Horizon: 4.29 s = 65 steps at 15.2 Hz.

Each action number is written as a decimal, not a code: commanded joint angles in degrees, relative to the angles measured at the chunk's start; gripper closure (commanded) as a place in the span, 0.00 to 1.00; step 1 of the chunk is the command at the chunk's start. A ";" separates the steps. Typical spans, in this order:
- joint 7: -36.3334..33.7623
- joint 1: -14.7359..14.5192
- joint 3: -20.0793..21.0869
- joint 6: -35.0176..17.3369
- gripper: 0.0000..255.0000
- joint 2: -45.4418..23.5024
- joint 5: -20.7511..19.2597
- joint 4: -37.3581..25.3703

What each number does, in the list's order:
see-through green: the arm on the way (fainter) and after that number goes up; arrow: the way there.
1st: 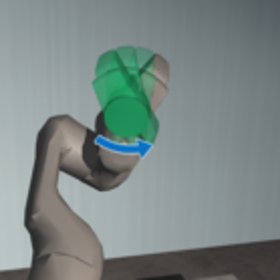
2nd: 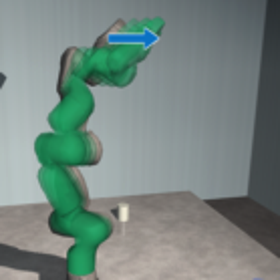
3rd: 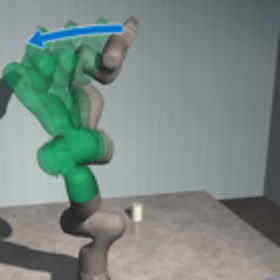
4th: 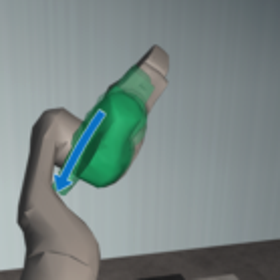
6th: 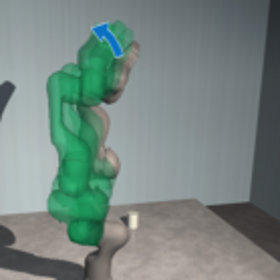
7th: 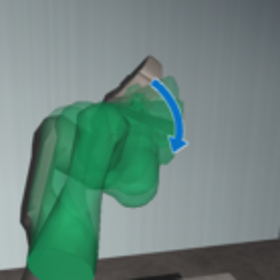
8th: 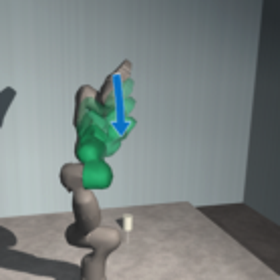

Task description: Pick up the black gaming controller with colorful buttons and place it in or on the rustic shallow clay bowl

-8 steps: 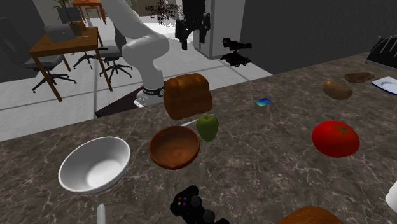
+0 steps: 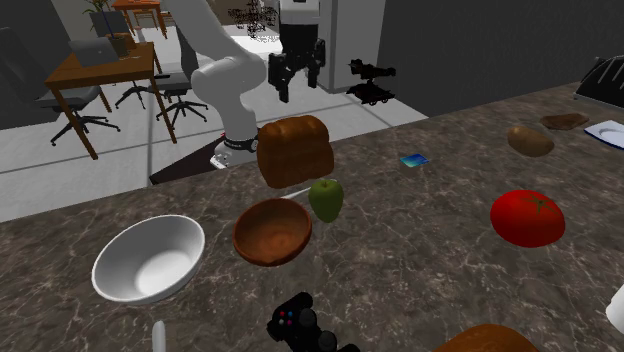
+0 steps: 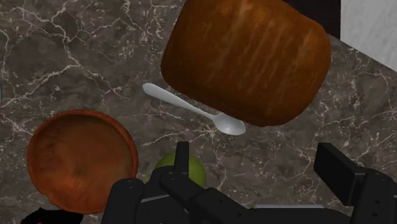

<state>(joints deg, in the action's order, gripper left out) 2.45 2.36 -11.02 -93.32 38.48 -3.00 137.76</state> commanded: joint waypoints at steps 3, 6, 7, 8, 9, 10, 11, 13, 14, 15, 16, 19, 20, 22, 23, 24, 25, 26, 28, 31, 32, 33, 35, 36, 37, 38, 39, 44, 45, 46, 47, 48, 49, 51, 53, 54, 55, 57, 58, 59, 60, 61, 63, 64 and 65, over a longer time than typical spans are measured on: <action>7.15 0.27 -5.19 -3.26 0.00 -7.89 -1.72 -3.56; 12.40 0.26 -8.69 -5.27 0.00 -14.01 -2.00 -6.79; 14.18 0.24 -9.80 -5.88 0.00 -16.17 -1.90 -8.01; 15.99 0.20 -10.90 -6.45 0.00 -18.38 -1.71 -9.32; 17.83 0.19 -11.94 -6.97 0.00 -20.66 -1.40 -10.70; 19.69 0.18 -12.95 -7.44 0.00 -22.99 -0.98 -12.16; 21.57 0.20 -13.92 -7.85 0.00 -25.39 -0.46 -13.70; 25.41 0.38 -15.66 -8.50 0.00 -30.34 0.91 -17.02; 27.35 0.54 -16.44 -8.71 0.00 -32.90 1.74 -18.81; 29.29 0.79 -17.12 -8.85 0.00 -35.50 2.66 -20.67; 31.23 1.12 -17.71 -8.91 0.00 -38.15 3.65 -22.63; 36.84 2.76 -18.78 -8.56 0.00 -46.28 6.90 -29.06; 38.59 3.50 -18.92 -8.26 0.00 -49.02 8.01 -31.40; 41.84 5.28 -18.87 -7.39 0.00 -54.51 10.16 -36.42; 43.32 6.29 -18.72 -6.82 0.00 -57.27 11.18 -39.10; 44.69 7.37 -18.48 -6.16 0.00 -60.02 12.15 -41.92; 45.97 8.50 -18.19 -5.42 0.00 -62.79 13.06 -44.88; 47.13 9.68 -17.85 -4.57 0.00 -65.58 13.92 -48.00; 49.12 12.21 -16.99 -2.58 0.00 -71.27 15.44 -54.82; 51.27 16.43 -15.43 1.43 0.00 -80.42 17.32 -67.09; 51.74 18.00 -14.84 3.16 0.00 -83.81 17.86 -72.04; 52.06 19.72 -14.21 5.23 0.00 -87.53 18.37 -77.72; 52.26 20.54 -13.79 5.60 0.00 -89.51 18.57 -80.02; 52.37 20.24 -13.84 4.59 0.00 -89.17 18.55 -78.62; 52.49 19.97 -13.87 3.62 0.00 -88.87 18.53 -77.28; 52.59 19.71 -13.90 2.67 0.00 -88.60 18.53 -76.02; 52.70 19.46 -13.93 1.74 0.00 -88.37 18.53 -74.81; 52.95 18.91 -13.97 -0.54 0.00 -87.90 18.57 -71.93; 52.95 18.91 -13.97 -0.54 0.00 -87.90 18.57 -71.94; 52.95 18.91 -13.97 -0.54 0.00 -87.90 18.57 -71.94; 52.95 18.91 -13.97 -0.54 0.00 -87.90 18.57 -71.94; 52.95 18.91 -13.97 -0.54 0.00 -87.90 18.57 -71.94; 52.95 18.91 -13.96 -0.53 0.00 -87.91 18.57 -71.95; 52.95 18.91 -13.96 -0.53 1.00 -87.91 18.57 -71.95; 52.92 18.81 -13.98 -0.60 1.00 -87.74 18.55 -71.70; 52.96 18.71 -14.01 -0.87 1.00 -87.57 18.53 -71.24; 52.99 18.57 -14.07 -1.02 1.00 -87.21 18.47 -70.72; 53.05 18.81 -14.04 -0.74 1.00 -87.54 18.51 -71.36; 53.04 18.61 -14.07 -1.02 1.00 -87.22 18.47 -70.74; 52.98 18.85 -14.06 -0.53 1.00 -87.92 18.64 -71.94; 52.96 18.84 -14.18 0.05 1.00 -87.66 18.59 -72.26; 52.94 18.85 -14.26 0.63 1.00 -87.40 18.52 -72.59; 52.87 18.91 -14.38 1.82 1.00 -86.91 18.36 -73.34; 52.83 18.95 -14.44 2.43 1.00 -86.69 18.29 -73.74; 52.79 18.99 -14.49 3.04 1.00 -86.48 18.21 -74.17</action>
<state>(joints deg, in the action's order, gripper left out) 55.34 21.30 -25.47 -90.95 -48.12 15.28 64.18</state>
